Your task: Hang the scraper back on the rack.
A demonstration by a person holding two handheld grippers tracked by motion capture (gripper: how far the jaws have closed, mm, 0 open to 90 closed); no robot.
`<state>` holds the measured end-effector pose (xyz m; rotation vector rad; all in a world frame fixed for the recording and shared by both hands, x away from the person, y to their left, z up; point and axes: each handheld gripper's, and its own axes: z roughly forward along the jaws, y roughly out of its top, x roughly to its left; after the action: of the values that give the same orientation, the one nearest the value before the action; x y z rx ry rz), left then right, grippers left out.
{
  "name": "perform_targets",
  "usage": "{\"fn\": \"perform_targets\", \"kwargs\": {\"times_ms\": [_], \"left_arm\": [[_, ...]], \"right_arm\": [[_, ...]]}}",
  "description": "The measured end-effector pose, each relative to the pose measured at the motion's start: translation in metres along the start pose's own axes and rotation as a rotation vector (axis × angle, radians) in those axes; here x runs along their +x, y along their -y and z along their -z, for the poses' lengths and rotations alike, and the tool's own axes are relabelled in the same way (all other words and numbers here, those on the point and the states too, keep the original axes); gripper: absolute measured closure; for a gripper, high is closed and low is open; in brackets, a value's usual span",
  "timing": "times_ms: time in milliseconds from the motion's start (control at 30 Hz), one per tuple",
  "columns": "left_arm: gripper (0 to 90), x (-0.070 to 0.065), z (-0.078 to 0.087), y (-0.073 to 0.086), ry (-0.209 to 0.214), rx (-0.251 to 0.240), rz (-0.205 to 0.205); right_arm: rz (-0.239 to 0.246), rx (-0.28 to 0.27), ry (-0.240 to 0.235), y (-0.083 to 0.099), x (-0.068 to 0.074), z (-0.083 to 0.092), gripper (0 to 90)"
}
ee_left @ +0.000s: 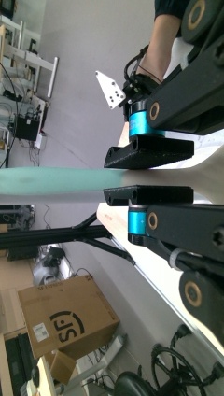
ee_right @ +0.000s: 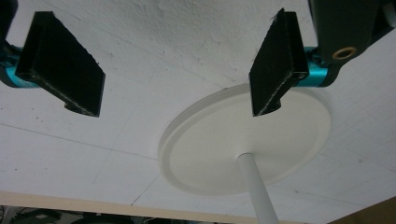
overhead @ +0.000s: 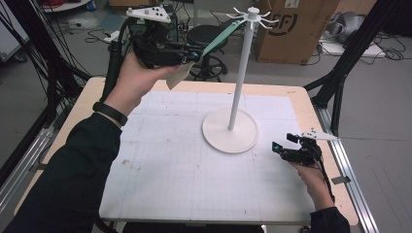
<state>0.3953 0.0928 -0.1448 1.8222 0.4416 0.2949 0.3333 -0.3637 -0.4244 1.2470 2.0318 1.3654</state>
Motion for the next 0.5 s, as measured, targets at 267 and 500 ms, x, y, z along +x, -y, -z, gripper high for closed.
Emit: {"fn": "perform_targets", "kwargs": {"times_ms": [267,500], "left_arm": [[36.6,0.003,0.023,0.034,-0.040,-0.014,0.002],[27.2,0.003,0.060,0.108,-0.086,-0.001,0.024]], "right_arm": [[-0.001,0.004,-0.001,0.001,-0.001,-0.001,17.4],[0.010,0.011,0.001,0.001,0.001,-0.002,17.4]]}}
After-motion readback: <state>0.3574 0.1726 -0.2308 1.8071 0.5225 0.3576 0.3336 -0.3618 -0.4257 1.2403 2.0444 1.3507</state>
